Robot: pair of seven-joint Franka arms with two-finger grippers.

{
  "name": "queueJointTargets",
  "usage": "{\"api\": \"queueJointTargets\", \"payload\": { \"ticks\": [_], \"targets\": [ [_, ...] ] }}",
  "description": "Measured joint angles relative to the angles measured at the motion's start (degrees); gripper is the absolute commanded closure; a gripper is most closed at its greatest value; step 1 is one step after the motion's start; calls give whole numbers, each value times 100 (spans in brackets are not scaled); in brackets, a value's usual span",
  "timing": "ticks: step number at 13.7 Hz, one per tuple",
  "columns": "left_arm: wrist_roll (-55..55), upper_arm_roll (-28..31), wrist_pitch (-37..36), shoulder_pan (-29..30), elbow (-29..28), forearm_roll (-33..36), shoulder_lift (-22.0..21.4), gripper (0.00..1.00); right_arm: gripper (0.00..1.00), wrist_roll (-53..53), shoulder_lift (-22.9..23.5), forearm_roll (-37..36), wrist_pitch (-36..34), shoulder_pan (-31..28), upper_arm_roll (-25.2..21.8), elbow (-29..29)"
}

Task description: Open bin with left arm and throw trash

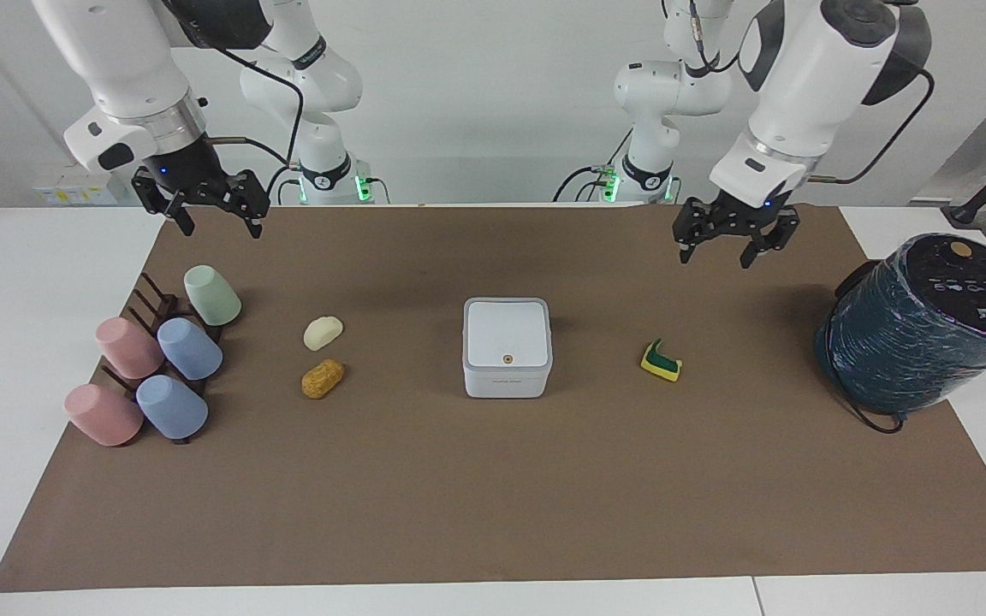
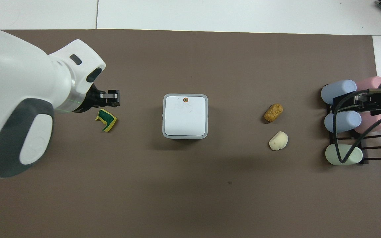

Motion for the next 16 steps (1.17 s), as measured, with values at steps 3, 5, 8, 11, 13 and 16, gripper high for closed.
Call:
{"api": "queueJointTargets", "payload": {
  "ticks": [3,5,8,11,13,16],
  "targets": [
    [-905,-4,1111,-423,-127,-173,453,75,0,0,0,0,0,0,0,0],
    [-1274,-8,1789,-629,-124,-327,806,79,0,0,0,0,0,0,0,0],
    [-1380,-4,2191,-750,-114,-471,1055,83,0,0,0,0,0,0,0,-1],
    [-1536,-2,2334,-934,-55,-475,1301,83,0,0,0,0,0,-1,-5,-1],
    [-1615,-1,2491,-1072,-7,-475,1532,83,0,0,0,0,0,-1,-6,-2],
    [-1630,-1,2539,-1190,41,-475,1780,83,0,0,0,0,0,-1,-6,-4]
  ]
}}
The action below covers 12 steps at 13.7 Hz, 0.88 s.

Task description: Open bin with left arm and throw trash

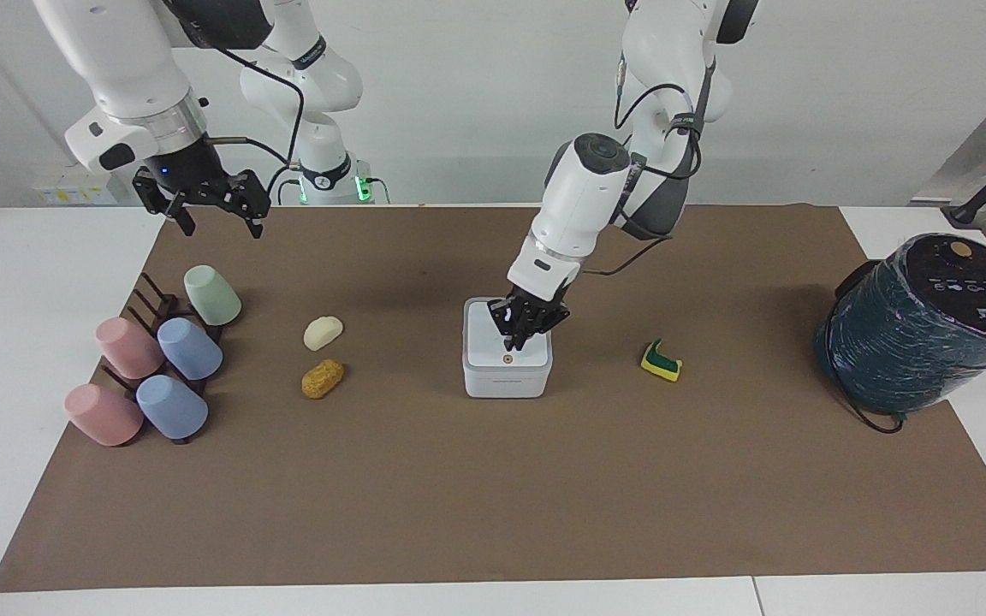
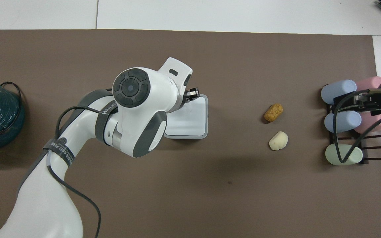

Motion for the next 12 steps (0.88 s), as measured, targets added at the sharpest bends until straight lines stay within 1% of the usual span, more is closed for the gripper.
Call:
{"api": "queueJointTargets", "payload": {
  "ticks": [4,7,8,9,10,11,12],
  "targets": [
    [0,10,54,-76,2,19,128,84,0,1,0,0,0,0,0,0],
    [6,18,59,-107,0,83,138,82,0,2,0,0,0,0,0,0],
    [8,19,36,-107,16,84,140,79,0,2,0,0,0,0,0,0],
    [8,24,-52,-107,64,84,142,78,0,2,0,0,0,0,0,0],
    [9,35,-263,-107,169,84,148,77,0,3,0,0,0,0,0,0],
    [8,63,-647,-98,332,84,149,74,0,3,0,0,4,0,0,0],
    [8,104,-1100,-52,558,84,147,73,0,3,0,0,30,0,0,-3]
  ]
}}
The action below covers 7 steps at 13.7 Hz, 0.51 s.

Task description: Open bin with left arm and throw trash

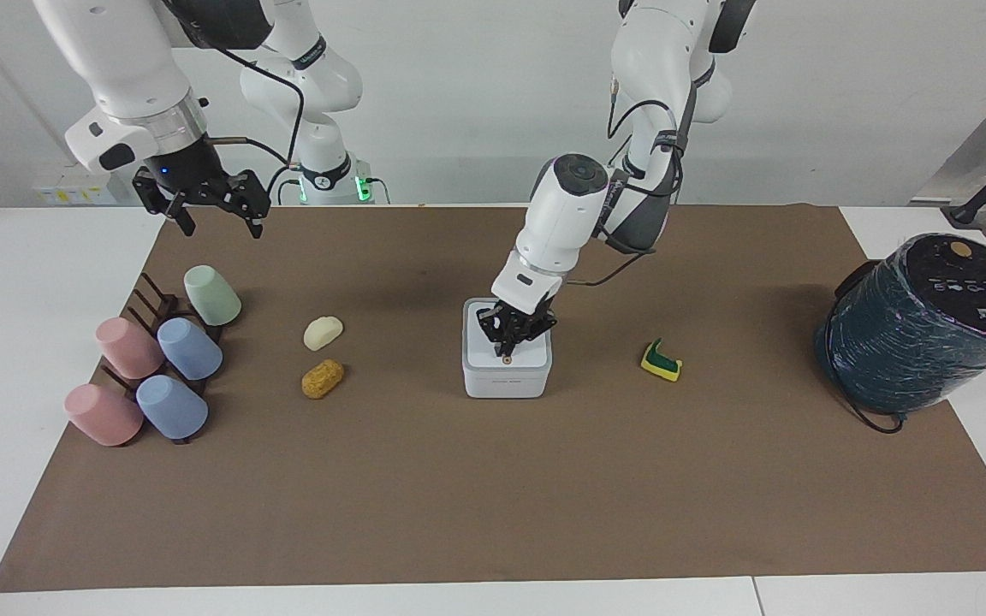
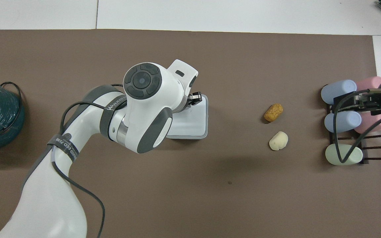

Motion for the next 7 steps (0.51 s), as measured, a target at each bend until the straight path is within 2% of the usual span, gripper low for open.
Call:
{"api": "queueJointTargets", "payload": {
  "ticks": [4,7],
  "targets": [
    [265,87,-1926,687,1051,5,-60,67,0,21,-31,0,712,0,0,-301],
    [771,100,-2694,1214,1349,232,-74,62,0,68,-207,2,1499,0,0,-1004]
  ]
}}
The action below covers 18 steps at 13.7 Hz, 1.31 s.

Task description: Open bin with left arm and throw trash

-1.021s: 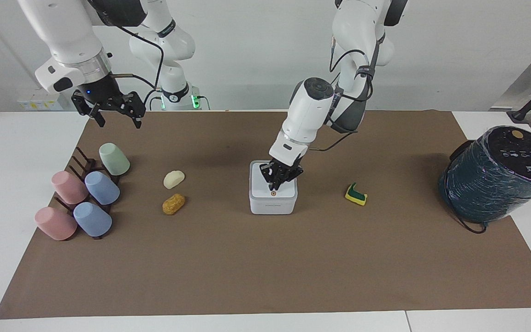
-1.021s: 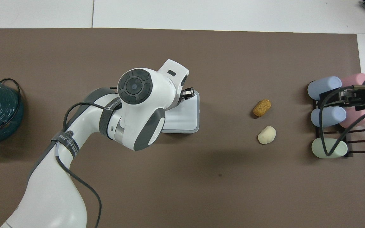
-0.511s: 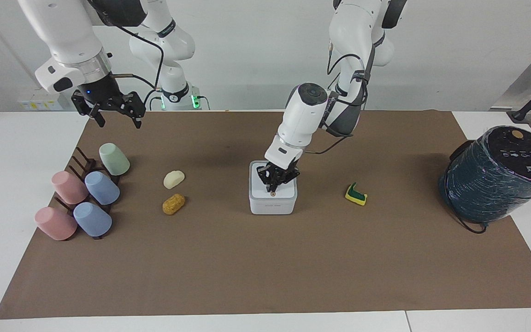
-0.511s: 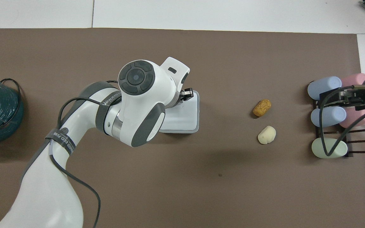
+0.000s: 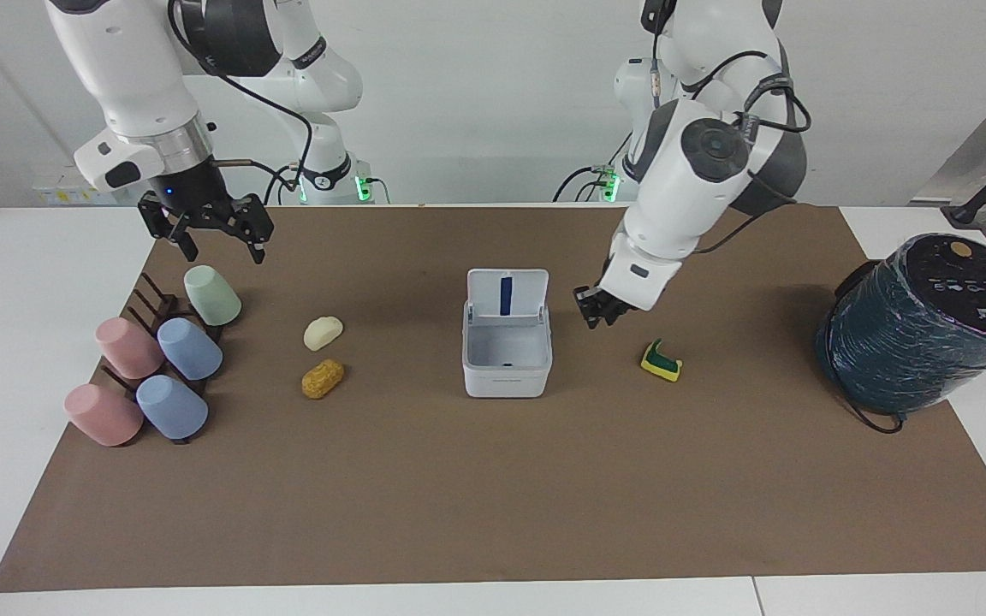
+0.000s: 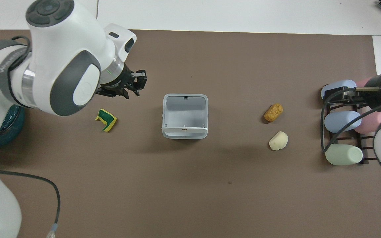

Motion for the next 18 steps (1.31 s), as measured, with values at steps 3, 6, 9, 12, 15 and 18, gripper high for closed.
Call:
{"api": "queueJointTargets", "payload": {
  "ticks": [3,6,9,12,15,18],
  "targets": [
    [496,0,-205,254,95,445,-63,43,0,49,-121,1,647,0,0,-659],
    [1028,1,284,540,-193,485,-203,0,0,241,24,1,1102,0,0,-1031],
    [1300,-3,2090,756,-1744,491,-620,0,0,371,368,2,1735,0,1,-1351],
    [1836,-1,2991,963,-3128,494,-1100,0,0,387,899,2,2477,21,8,-1486],
    [1979,-4,3844,1065,-4346,494,-1494,10,0,387,1375,2,3371,113,14,-1575],
    [1980,-58,4226,1058,-4863,494,-1466,14,0,387,1537,2,3603,228,18,-1697]
  ]
}}
